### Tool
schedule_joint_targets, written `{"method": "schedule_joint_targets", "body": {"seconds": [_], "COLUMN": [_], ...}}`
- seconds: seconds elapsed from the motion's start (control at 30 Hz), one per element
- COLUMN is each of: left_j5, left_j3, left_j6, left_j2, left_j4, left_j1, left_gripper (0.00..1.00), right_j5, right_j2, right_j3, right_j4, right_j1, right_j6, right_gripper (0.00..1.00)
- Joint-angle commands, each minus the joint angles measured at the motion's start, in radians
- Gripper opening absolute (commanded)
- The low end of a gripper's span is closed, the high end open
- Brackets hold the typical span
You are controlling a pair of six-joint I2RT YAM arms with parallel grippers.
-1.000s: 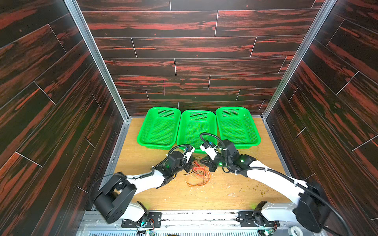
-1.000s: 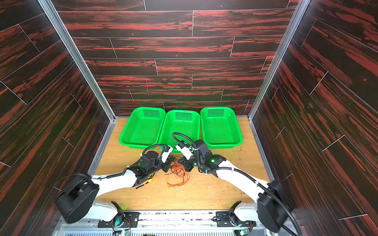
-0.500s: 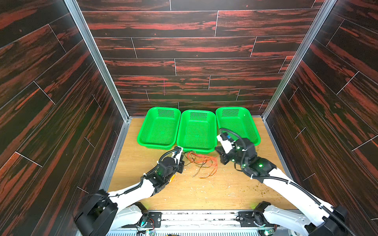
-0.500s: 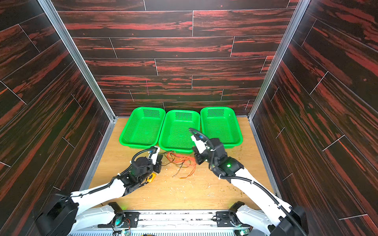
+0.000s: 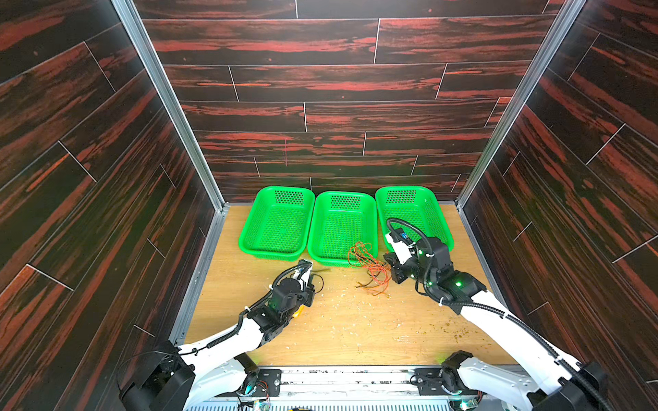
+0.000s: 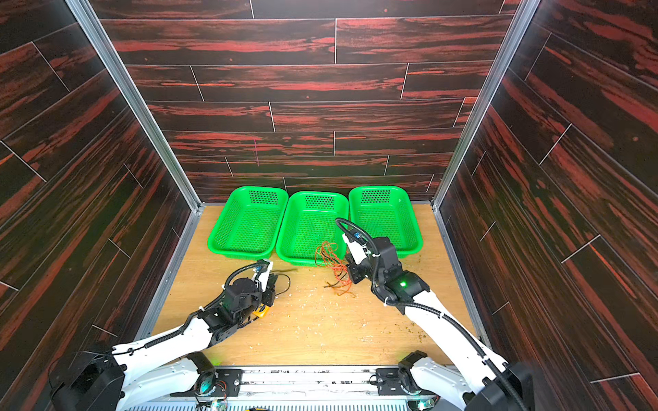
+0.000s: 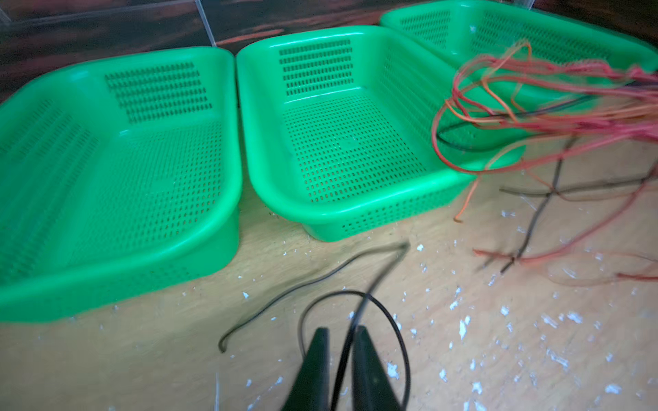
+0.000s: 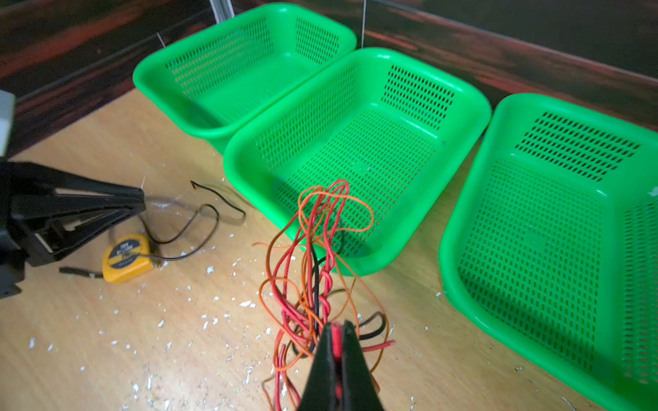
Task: Untangle the cables
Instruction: 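Carry the black wire into the basket nearest the left gripper while right holds red bundle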
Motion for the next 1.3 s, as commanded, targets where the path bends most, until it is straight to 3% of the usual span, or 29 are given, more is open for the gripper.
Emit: {"method": "schedule_joint_targets", "body": {"seconds": [0.0, 0.27, 0.47, 0.9, 1.07, 1.27], "left_j5": [0.090, 0.116, 0.090, 0.217, 0.222, 0.173], "left_j3": [0.052, 0.125, 0.147, 0.180, 0.212, 0.252], "left_j6": [0.061, 0.091, 0.075, 0.087, 0.108, 0.122], "left_j2": [0.007, 0.045, 0.024, 0.177, 0.264, 0.325], "left_j4": [-0.007, -0.053, -0.172, -0.301, -0.304, -0.317], "left_j1": [0.002, 0.003, 0.002, 0.002, 0.002, 0.002], "left_gripper": [0.26, 0.27, 0.52, 0.61, 0.61, 0.46], "right_j5": [-0.062, -0.058, -0.011, 0.048, 0.051, 0.053], "right_j2": [0.024, 0.057, 0.058, 0.063, 0.049, 0.049], "right_j3": [0.046, 0.031, -0.014, -0.106, -0.128, -0.146], "right_j4": [-0.007, -0.014, -0.045, -0.028, -0.023, -0.058], "right_j1": [0.000, 0.004, 0.005, 0.005, 0.005, 0.013], "right_j6": [-0.035, -0.005, 0.038, 0.132, 0.144, 0.177], "right_gripper": [0.00, 0.00, 0.00, 0.00, 0.00, 0.00]}}
